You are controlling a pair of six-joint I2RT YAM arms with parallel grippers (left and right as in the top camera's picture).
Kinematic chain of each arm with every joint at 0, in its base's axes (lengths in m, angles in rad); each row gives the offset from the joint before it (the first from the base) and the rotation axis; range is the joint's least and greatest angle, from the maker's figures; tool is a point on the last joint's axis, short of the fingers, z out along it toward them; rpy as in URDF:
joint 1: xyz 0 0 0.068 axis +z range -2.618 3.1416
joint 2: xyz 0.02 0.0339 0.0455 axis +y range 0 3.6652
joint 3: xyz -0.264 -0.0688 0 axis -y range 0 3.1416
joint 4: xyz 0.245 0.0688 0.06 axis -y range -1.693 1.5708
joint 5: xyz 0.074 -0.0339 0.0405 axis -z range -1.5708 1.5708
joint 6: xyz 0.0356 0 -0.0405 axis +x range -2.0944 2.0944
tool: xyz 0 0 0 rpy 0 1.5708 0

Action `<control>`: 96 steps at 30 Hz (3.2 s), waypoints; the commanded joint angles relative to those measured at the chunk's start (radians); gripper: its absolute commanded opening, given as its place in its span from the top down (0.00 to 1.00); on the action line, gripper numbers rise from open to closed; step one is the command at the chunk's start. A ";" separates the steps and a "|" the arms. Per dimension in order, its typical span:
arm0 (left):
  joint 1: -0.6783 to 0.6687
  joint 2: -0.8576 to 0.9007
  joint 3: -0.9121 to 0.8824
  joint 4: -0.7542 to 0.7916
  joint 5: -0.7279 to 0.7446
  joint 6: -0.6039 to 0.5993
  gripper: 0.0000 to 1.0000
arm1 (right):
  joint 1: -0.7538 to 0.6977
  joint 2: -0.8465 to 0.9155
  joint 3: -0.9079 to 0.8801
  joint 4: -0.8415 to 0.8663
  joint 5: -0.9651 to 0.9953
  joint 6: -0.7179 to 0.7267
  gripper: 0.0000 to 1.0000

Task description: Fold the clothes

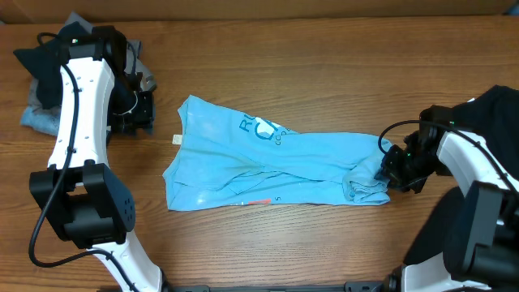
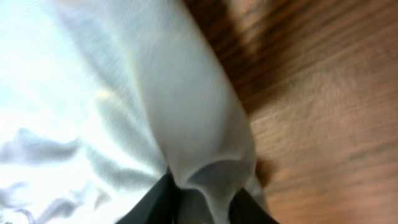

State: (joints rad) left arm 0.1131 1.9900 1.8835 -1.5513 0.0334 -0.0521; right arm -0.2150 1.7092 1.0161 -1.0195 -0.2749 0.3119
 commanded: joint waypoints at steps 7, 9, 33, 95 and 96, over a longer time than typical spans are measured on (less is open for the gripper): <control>-0.002 -0.013 -0.005 0.001 0.012 0.008 0.63 | 0.005 -0.058 0.090 -0.029 -0.008 -0.001 0.96; -0.002 -0.013 -0.005 0.001 0.012 0.008 0.63 | 0.007 -0.058 0.090 -0.010 -0.064 -0.003 0.96; -0.002 -0.013 -0.005 0.017 0.009 0.012 0.59 | -0.117 -0.058 0.090 0.112 -0.076 -0.068 0.33; -0.002 -0.013 -0.005 0.012 0.011 0.031 0.57 | -0.168 -0.031 0.022 0.114 -0.044 -0.066 0.96; -0.002 -0.013 -0.005 0.011 0.011 0.031 0.57 | -0.169 -0.047 0.056 0.077 0.010 -0.043 0.96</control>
State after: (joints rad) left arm 0.1131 1.9900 1.8835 -1.5368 0.0334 -0.0479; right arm -0.3637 1.7348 0.9649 -0.9020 -0.4500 0.2016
